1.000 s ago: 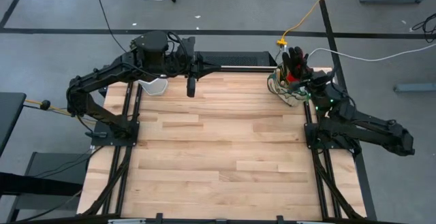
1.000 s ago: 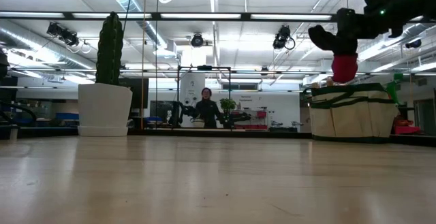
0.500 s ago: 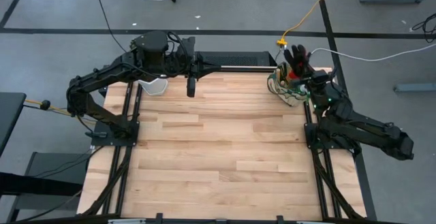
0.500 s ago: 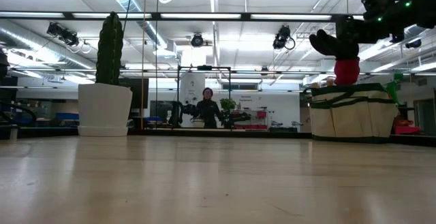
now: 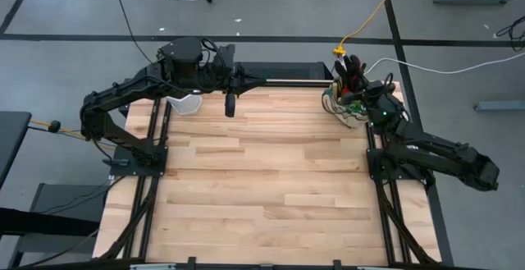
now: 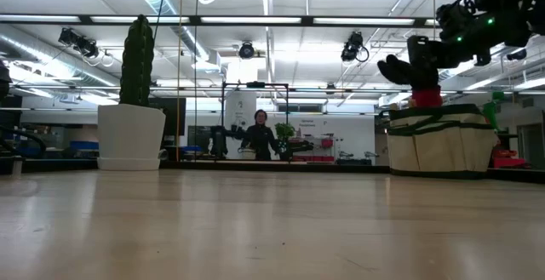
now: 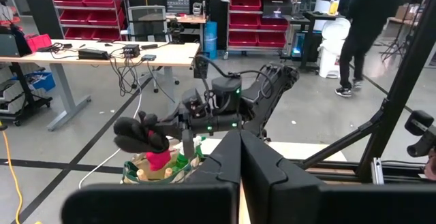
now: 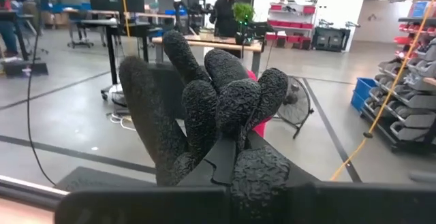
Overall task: Pick & Place Garden tools in Gardening bag
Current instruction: Put the red gloves into the white gardening bag
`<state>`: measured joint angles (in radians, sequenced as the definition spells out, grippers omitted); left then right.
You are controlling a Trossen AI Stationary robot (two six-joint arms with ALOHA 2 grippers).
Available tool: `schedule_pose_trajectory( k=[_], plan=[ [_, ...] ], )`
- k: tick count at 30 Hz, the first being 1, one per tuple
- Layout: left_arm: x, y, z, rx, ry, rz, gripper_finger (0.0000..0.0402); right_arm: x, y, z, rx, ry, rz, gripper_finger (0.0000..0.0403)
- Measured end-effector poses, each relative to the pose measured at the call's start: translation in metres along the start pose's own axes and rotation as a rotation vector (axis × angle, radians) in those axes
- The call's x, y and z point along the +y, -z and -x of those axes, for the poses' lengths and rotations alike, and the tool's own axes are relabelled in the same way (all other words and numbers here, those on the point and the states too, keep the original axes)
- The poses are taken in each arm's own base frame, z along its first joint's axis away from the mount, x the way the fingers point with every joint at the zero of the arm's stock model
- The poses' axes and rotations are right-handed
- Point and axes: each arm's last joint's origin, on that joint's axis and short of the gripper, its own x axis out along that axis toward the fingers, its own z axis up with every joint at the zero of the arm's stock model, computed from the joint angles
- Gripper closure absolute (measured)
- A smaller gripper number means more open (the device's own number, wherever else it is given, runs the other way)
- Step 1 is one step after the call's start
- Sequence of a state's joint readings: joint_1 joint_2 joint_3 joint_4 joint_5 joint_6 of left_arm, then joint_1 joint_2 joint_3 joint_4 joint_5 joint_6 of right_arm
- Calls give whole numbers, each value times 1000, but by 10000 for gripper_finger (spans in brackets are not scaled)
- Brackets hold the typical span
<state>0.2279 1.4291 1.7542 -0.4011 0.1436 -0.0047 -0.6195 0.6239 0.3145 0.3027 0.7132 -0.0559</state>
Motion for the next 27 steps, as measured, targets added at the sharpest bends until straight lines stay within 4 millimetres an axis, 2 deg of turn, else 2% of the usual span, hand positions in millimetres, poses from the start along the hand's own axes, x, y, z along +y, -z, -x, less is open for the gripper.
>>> schedule_pose_trajectory(
  k=[27],
  plan=[
    [3, 0, 0, -1, -12, 9, 397, 3, 9, -5, 61, 9, 38, 392]
  ],
)
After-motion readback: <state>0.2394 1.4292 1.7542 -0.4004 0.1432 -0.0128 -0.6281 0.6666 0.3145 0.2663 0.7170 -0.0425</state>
